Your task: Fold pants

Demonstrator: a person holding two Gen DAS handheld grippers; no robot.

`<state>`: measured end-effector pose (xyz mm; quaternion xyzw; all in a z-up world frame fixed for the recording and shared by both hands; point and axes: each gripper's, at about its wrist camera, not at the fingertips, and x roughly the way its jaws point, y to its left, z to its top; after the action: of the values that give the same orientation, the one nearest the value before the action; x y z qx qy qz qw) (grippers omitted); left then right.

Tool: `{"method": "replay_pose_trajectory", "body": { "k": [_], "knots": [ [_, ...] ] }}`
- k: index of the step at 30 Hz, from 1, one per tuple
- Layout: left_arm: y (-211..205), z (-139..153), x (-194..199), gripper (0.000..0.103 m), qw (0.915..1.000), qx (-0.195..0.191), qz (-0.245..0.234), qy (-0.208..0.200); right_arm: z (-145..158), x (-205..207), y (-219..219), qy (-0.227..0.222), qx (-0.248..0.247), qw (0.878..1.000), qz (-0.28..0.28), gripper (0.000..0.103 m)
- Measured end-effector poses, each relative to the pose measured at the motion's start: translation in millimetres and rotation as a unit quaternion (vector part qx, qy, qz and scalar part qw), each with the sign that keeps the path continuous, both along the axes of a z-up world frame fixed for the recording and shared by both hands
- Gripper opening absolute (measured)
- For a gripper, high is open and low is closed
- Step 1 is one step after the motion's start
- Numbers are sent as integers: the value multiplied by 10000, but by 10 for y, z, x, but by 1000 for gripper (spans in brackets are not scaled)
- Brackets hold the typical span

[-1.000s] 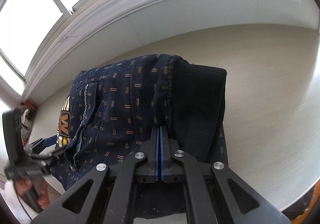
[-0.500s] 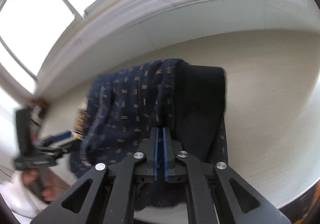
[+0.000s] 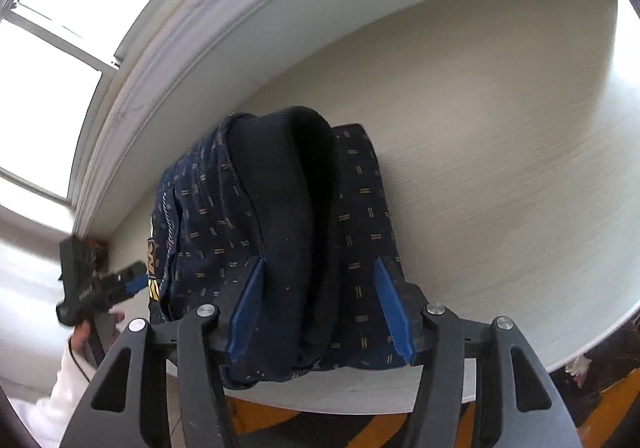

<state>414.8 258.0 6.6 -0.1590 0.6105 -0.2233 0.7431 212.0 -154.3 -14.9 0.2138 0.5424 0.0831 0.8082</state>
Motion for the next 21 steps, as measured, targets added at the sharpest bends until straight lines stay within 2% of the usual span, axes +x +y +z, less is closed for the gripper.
{"method": "replay_pose_trajectory", "body": {
  "k": [3,7,11,17,21],
  "knots": [
    [-89,-97,186,103,9997,-184,6,166,-56,112,-16,150,89,9998,63,55],
    [-231,-184,292,103,9984,-469,49,309,-152,238,-36,282,11,9995,166,69],
    [-277,-207,280,103,9946,-846,-125,580,-222,276,-134,407,287,9986,192,73],
    [-443,-288,272,103,9889,-1167,-398,826,-348,337,-274,509,692,9959,276,73],
    [-561,-318,280,103,9877,-1179,-537,875,-387,373,-325,553,842,9943,353,74]
  ]
}}
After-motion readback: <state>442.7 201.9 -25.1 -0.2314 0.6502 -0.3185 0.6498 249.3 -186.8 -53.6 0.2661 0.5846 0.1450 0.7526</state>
